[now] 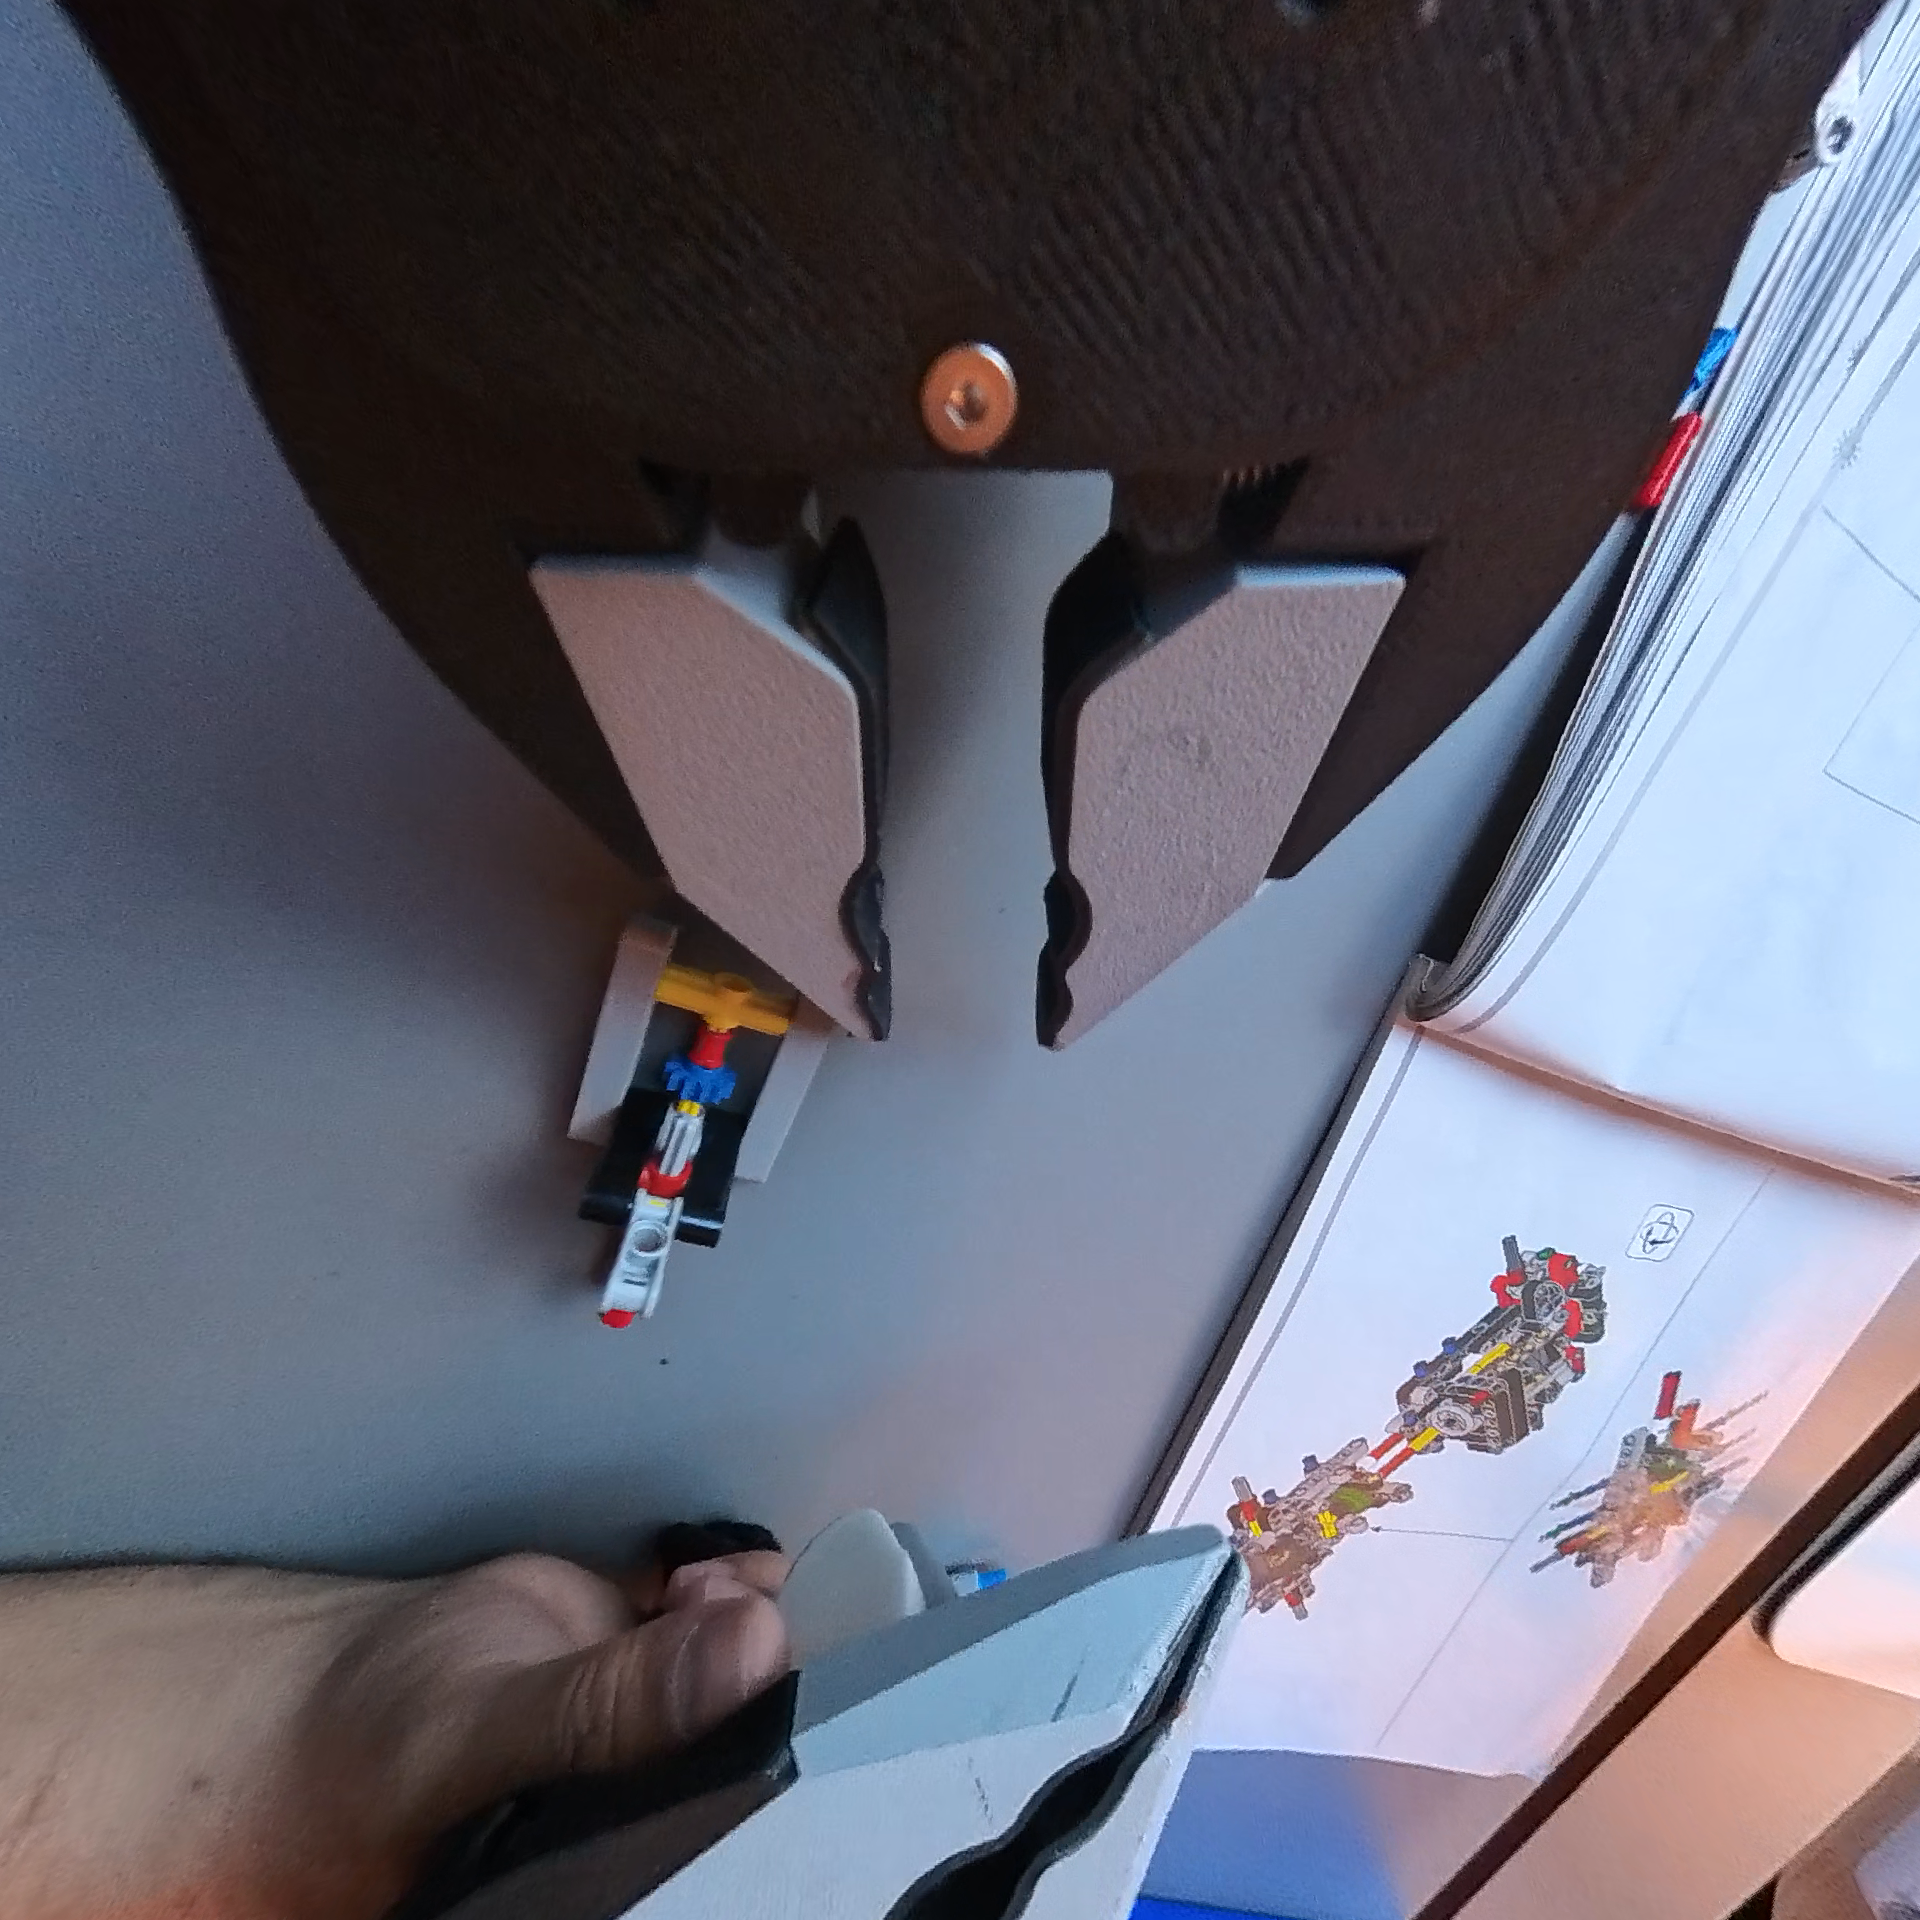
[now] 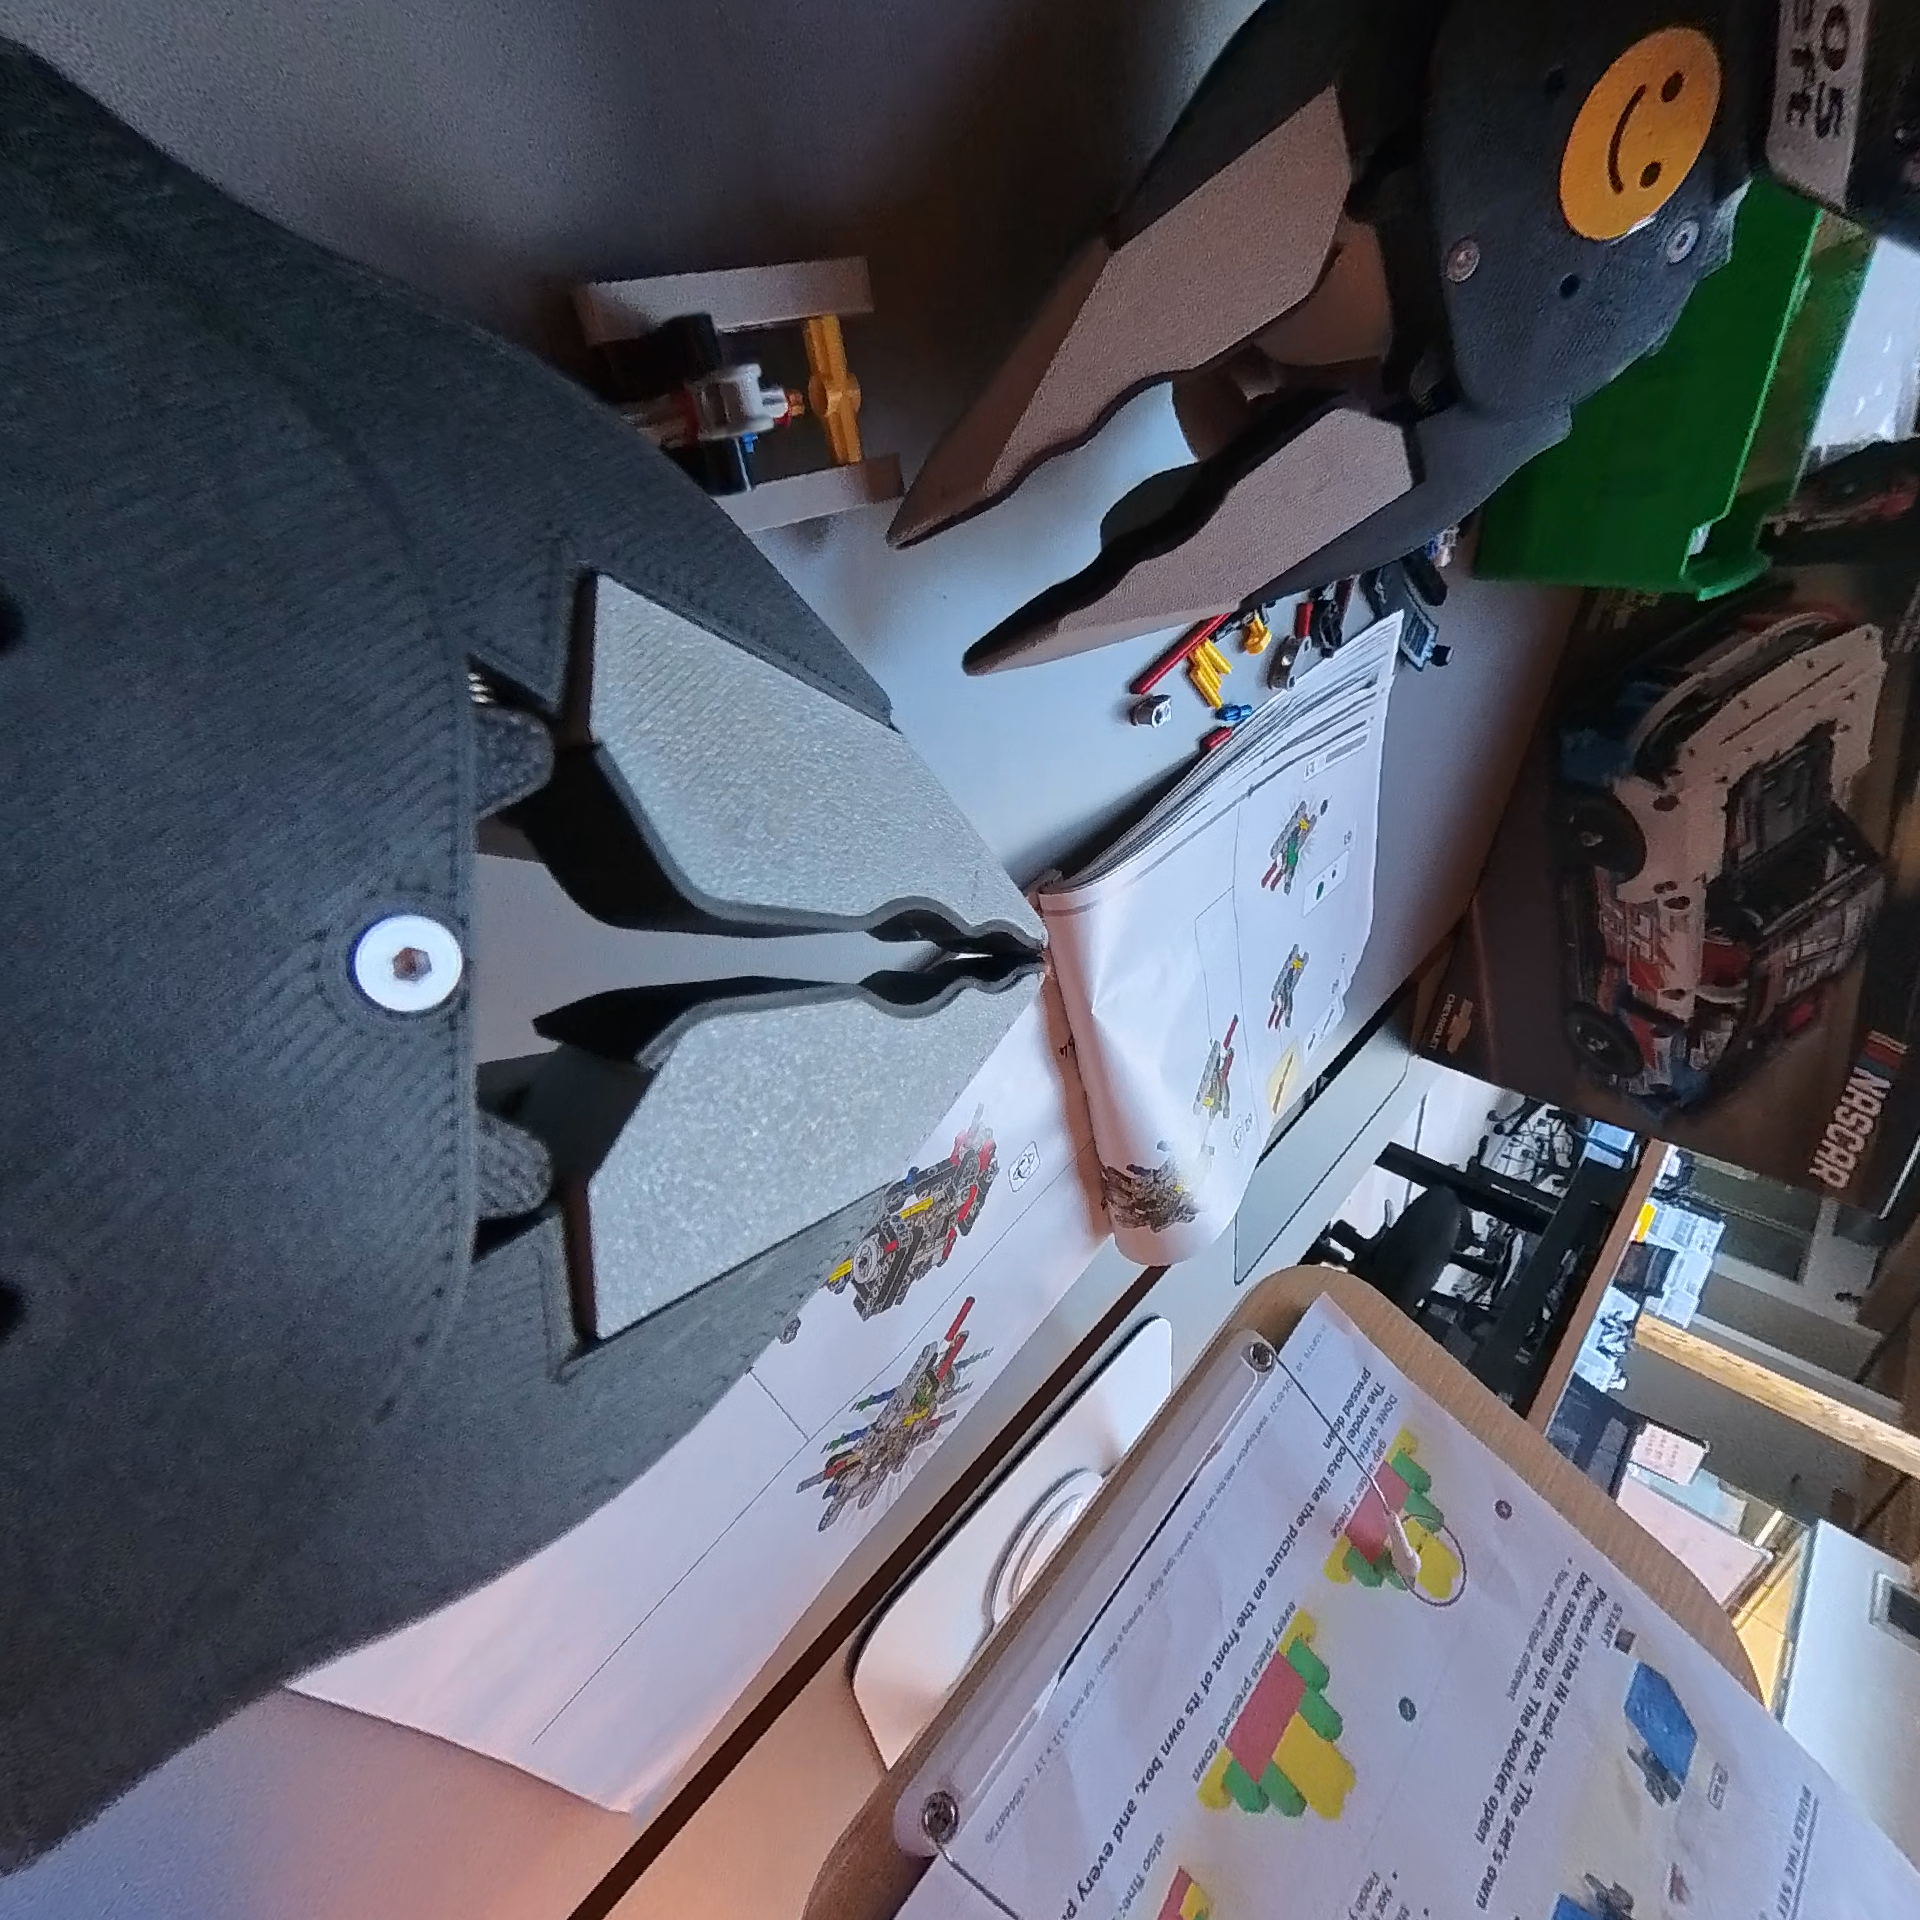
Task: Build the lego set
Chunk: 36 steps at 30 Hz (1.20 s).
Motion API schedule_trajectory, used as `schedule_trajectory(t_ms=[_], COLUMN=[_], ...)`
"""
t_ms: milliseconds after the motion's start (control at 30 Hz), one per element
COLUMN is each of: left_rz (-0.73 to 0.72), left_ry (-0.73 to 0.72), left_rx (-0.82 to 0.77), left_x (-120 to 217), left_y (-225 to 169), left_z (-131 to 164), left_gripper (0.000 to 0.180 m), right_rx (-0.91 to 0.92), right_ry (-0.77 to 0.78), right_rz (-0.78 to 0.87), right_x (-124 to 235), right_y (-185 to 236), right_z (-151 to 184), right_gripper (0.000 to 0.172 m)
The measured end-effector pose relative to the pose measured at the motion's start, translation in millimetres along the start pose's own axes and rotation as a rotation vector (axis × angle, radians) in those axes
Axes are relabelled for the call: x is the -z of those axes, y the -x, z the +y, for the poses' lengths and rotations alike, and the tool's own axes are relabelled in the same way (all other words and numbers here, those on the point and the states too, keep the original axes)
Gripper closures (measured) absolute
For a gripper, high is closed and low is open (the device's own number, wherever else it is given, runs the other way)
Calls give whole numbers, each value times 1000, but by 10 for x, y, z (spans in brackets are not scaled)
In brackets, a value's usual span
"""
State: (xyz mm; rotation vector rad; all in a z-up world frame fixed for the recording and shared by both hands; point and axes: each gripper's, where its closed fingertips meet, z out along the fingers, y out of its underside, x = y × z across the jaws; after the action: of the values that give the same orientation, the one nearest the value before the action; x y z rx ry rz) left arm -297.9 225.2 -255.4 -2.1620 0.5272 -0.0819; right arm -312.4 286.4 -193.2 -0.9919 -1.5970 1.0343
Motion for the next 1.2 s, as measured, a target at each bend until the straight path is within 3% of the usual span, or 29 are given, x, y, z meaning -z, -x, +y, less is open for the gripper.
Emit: schedule_trajectory(t_ms=[1200], left_rz=[130], left_ry=[101], left_rx=[68], left_x=[-48], left_y=[-156], left_z=[152], left_gripper=[150], right_rx=[47], right_ry=[14], right_rz=[-7], right_x=[-25], right_y=[54], right_z=[16], right_gripper=[172])
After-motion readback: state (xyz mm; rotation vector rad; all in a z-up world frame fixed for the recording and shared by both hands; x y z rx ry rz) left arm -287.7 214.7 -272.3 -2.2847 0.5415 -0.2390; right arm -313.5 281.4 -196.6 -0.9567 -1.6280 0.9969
